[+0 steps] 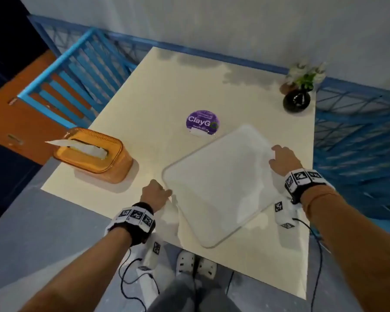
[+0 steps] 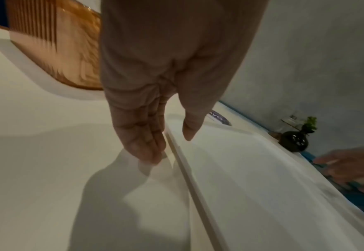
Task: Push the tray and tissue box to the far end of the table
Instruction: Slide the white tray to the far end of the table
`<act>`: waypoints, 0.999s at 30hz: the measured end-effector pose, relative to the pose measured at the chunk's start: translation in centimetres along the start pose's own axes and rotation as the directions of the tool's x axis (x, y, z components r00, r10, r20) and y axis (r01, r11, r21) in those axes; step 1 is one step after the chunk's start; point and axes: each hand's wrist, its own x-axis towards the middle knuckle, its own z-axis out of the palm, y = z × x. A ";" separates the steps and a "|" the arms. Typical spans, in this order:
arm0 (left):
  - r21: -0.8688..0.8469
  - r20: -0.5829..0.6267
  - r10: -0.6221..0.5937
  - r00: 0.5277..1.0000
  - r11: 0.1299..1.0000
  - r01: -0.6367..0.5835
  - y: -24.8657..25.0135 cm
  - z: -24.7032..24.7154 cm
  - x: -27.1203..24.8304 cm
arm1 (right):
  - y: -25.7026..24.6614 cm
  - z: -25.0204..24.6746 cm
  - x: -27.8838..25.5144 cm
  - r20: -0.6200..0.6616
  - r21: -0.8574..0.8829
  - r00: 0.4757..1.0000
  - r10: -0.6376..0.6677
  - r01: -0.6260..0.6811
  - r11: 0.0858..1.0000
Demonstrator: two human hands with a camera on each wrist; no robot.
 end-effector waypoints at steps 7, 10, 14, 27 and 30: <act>-0.170 0.124 -0.010 0.992 0.985 0.031 -1.0 3.9 -1.6 | 1.5 2.0 0.7 -0.073 -0.072 0.990 0.121 -0.126 0.989; -0.123 0.089 0.047 0.995 0.992 -0.036 -1.3 4.1 -1.6 | 2.1 2.3 0.6 -0.149 -0.092 0.981 0.128 -0.143 0.985; -0.065 0.041 0.099 0.994 0.993 -0.096 -1.5 2.9 -0.6 | 3.6 2.9 -0.4 -0.159 -0.057 0.973 0.167 -0.178 0.982; 0.393 -0.018 0.215 0.976 0.900 -0.191 2.7 -2.7 7.9 | 4.1 7.1 -9.4 0.023 0.399 0.975 0.219 -0.210 0.892; 0.382 -0.043 0.249 0.967 0.899 -0.215 3.5 -2.9 8.7 | 4.0 8.0 -10.7 0.026 0.446 0.967 0.254 -0.239 0.863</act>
